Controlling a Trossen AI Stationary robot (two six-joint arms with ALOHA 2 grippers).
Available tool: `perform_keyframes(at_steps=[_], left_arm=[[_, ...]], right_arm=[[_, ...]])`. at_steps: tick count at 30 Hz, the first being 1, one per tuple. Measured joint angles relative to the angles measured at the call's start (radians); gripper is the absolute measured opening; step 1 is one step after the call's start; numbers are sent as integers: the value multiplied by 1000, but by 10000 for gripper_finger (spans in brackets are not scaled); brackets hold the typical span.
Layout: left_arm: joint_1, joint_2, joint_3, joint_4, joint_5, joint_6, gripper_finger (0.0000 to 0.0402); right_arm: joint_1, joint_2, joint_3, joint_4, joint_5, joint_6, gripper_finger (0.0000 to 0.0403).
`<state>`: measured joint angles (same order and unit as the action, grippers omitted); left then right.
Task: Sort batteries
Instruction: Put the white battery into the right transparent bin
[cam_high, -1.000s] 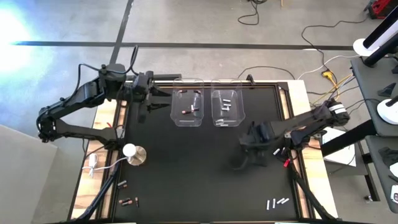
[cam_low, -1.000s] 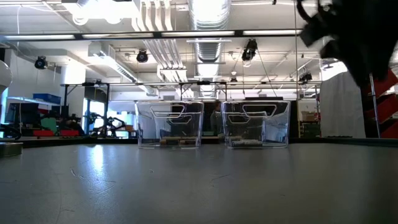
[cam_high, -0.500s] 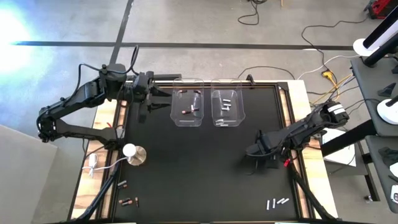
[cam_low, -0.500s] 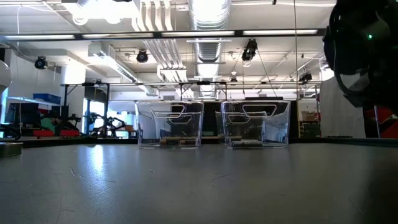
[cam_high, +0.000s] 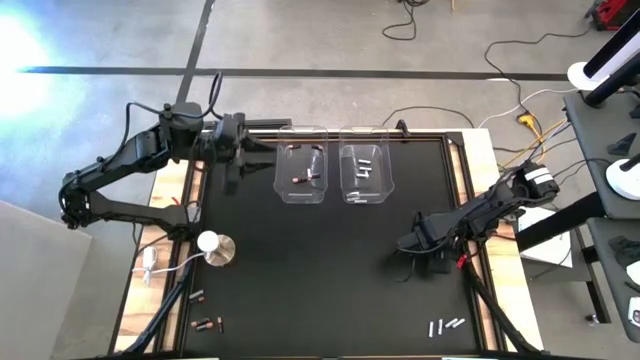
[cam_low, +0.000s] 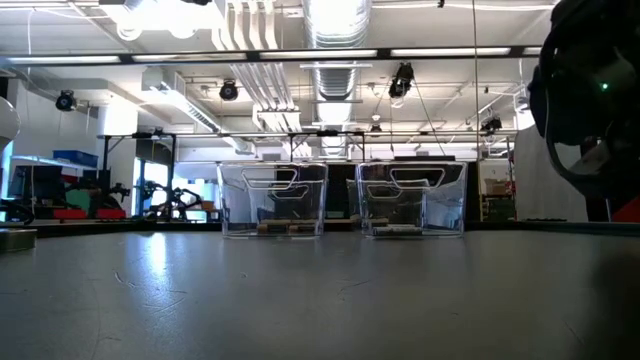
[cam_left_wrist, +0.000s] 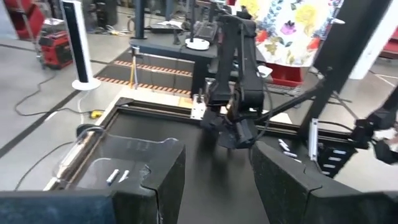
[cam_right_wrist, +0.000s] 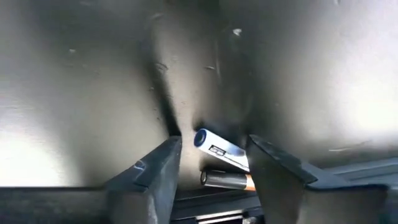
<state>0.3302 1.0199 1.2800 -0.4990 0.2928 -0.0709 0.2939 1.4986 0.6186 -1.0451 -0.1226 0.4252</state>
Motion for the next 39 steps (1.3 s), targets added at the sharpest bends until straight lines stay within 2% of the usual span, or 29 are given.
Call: perform_keyframes(at_steps=[10, 14, 23, 27, 30, 35, 39], left_arm=[[0, 21, 0, 46, -23, 6, 165], [0, 26, 0, 46, -24, 6, 165], [0, 26, 0, 53, -24, 36, 165], [0, 23, 0, 43, -24, 30, 165], [0, 20, 0, 44, -24, 29, 165], [0, 21, 0, 45, -24, 29, 165], [0, 22, 0, 68, -24, 6, 165]], right_arm=[[1, 2, 2, 21, -9, 10, 53], [1, 3, 31, -1, -7, 31, 24], [-3, 4, 223, -15, 101, 30, 29], [-20, 3, 418, -128, 100, 47, 27], [-45, 3, 576, -126, 114, 19, 25], [-151, 9, 799, -75, 227, -82, 24], [-280, 10, 908, -6, 238, -179, 24]])
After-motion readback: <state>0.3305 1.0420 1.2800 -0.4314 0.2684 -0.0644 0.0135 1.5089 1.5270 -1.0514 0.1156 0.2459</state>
